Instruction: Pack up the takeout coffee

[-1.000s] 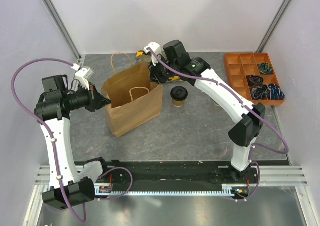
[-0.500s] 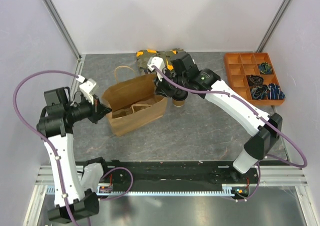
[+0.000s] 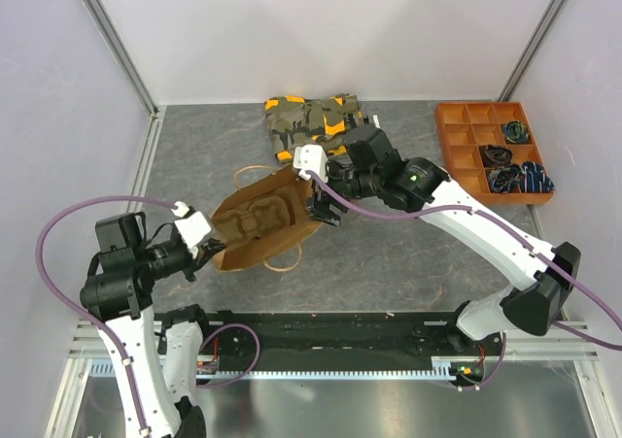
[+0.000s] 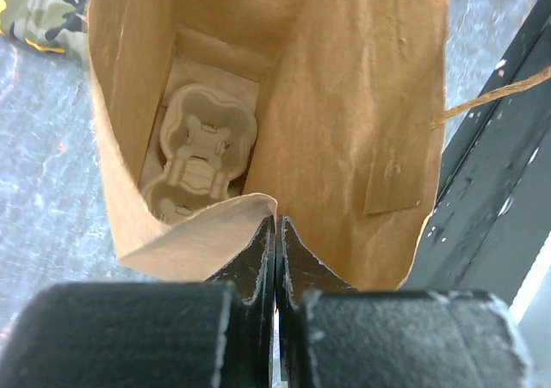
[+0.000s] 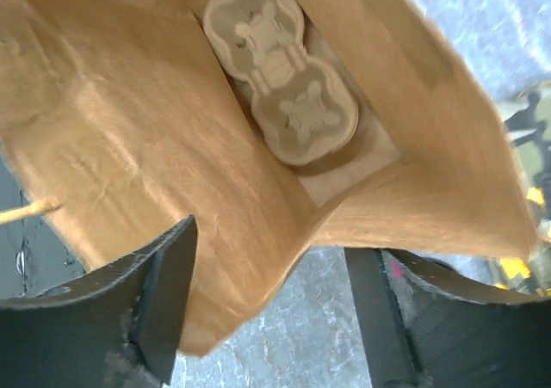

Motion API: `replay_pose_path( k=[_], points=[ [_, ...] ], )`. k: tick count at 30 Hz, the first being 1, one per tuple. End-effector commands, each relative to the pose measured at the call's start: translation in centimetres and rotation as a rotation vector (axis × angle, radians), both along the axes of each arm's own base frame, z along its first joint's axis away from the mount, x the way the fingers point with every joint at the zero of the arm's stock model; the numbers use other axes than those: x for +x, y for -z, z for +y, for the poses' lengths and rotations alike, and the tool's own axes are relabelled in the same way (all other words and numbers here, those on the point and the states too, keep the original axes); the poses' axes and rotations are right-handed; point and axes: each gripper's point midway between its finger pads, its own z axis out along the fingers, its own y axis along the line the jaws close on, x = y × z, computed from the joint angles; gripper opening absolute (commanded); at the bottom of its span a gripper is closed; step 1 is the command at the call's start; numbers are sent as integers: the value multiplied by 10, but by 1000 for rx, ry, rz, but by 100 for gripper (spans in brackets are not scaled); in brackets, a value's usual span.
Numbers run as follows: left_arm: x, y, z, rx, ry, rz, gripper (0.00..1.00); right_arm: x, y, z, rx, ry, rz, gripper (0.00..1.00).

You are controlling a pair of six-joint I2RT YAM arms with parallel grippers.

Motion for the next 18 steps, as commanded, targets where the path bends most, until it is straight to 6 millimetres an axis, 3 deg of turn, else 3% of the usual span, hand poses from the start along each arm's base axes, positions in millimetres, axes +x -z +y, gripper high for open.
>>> replay_pose_path(
  k=[1,8,12,15,16,18],
  points=[
    [-16,9,-6,47,79,-52,2,-11,-46,4,100,-64,-110,80],
    [-20,11,-7,66,98,-56,2,-31,-93,-7,191,-76,-178,94],
    [-18,13,-6,59,102,-40,2,-22,-122,-15,270,50,-213,98],
    [-16,13,-7,46,112,-29,2,12,-134,-26,323,319,-179,98],
    [-15,13,-7,49,117,-35,2,38,-141,-44,330,514,-192,98],
    [-14,12,-7,51,122,-39,2,65,-123,-62,312,689,-75,98]
  ],
)
